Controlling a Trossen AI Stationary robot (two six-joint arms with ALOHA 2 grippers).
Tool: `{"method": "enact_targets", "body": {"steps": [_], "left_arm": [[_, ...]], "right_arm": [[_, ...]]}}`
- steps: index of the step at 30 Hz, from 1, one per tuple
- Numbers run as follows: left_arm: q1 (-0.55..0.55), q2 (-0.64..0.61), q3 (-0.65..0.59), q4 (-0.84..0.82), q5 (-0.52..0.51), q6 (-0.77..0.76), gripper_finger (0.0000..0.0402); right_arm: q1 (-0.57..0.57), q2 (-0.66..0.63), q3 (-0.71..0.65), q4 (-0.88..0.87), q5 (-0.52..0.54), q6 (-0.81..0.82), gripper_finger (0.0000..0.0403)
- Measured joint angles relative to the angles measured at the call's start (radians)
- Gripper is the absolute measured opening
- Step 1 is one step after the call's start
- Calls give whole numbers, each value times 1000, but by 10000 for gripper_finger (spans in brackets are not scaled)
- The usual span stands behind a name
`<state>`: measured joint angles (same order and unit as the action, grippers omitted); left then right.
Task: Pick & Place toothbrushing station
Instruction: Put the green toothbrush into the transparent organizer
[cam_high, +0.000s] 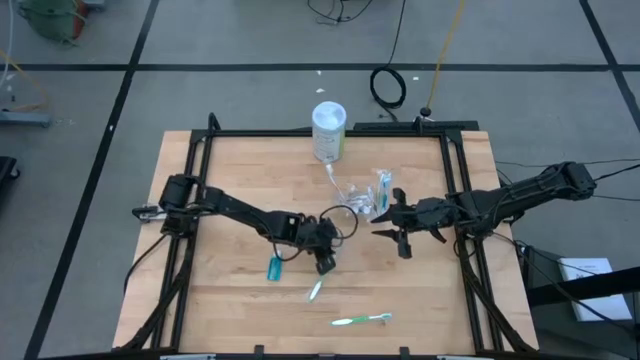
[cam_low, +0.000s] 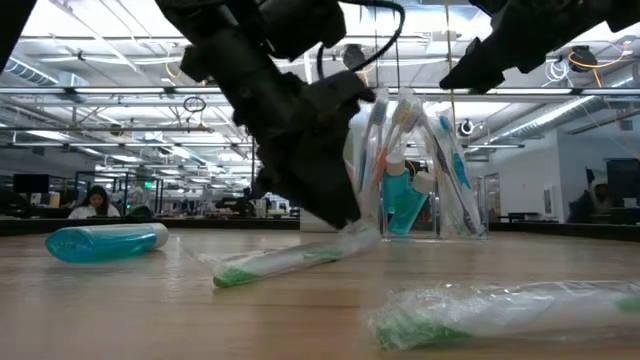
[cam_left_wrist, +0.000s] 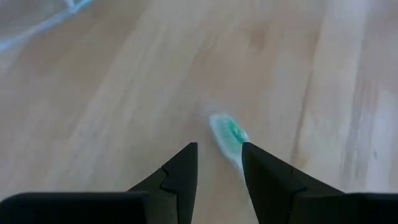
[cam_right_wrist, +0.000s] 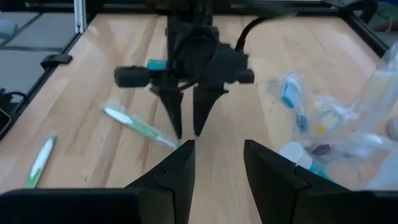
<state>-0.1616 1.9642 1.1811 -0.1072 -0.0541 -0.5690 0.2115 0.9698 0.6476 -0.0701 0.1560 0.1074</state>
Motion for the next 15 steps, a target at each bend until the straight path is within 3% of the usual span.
{"method": "enact_targets", "body": {"steps": [15], "left_arm": [[-27,68,2,95,9,-10,129]], "right_arm": [[0,-4,-1,-5,0,3,128]]}}
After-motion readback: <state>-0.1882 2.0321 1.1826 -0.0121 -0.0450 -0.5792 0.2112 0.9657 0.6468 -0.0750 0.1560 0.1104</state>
